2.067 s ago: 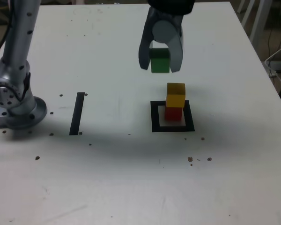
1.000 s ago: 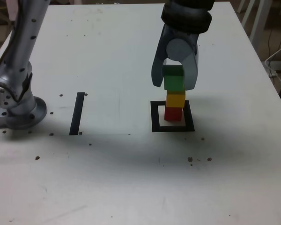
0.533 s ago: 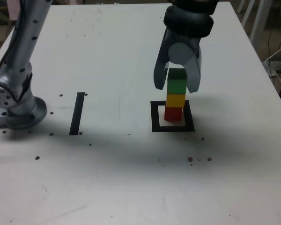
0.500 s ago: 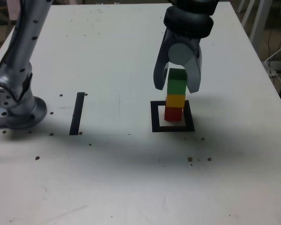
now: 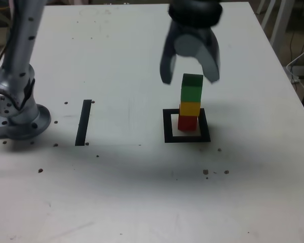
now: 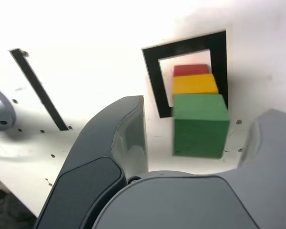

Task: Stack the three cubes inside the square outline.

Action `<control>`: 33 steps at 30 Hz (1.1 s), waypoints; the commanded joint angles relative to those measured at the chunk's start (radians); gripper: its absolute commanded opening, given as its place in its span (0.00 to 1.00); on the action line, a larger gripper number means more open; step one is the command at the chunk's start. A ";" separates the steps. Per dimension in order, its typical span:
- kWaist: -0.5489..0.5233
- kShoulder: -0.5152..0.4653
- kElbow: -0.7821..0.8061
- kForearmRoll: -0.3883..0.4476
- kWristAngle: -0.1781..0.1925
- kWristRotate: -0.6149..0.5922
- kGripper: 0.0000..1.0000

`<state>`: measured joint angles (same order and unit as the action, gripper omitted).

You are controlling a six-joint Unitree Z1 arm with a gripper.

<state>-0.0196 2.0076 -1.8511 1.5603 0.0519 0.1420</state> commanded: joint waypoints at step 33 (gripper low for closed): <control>0.072 -0.391 1.034 -0.505 -0.086 -0.081 1.00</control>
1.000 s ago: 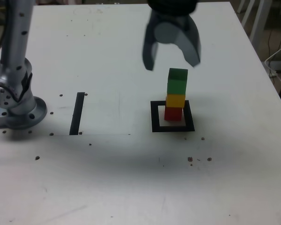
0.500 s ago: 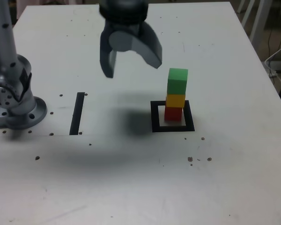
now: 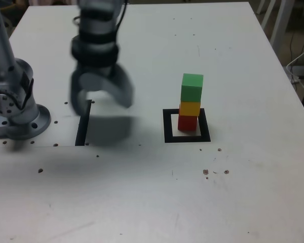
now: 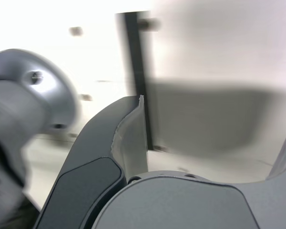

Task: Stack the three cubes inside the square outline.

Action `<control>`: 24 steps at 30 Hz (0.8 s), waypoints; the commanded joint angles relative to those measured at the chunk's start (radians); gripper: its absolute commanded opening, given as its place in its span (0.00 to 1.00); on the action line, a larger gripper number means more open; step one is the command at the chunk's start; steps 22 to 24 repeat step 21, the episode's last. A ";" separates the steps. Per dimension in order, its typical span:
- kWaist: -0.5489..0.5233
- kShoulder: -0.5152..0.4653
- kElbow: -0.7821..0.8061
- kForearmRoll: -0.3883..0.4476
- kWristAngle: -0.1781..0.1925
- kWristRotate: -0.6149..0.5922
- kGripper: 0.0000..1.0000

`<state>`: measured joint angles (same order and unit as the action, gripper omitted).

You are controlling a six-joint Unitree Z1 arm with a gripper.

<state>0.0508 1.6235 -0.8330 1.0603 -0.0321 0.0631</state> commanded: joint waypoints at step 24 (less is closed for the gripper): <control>0.001 -0.006 0.027 -0.020 -0.008 -0.003 0.99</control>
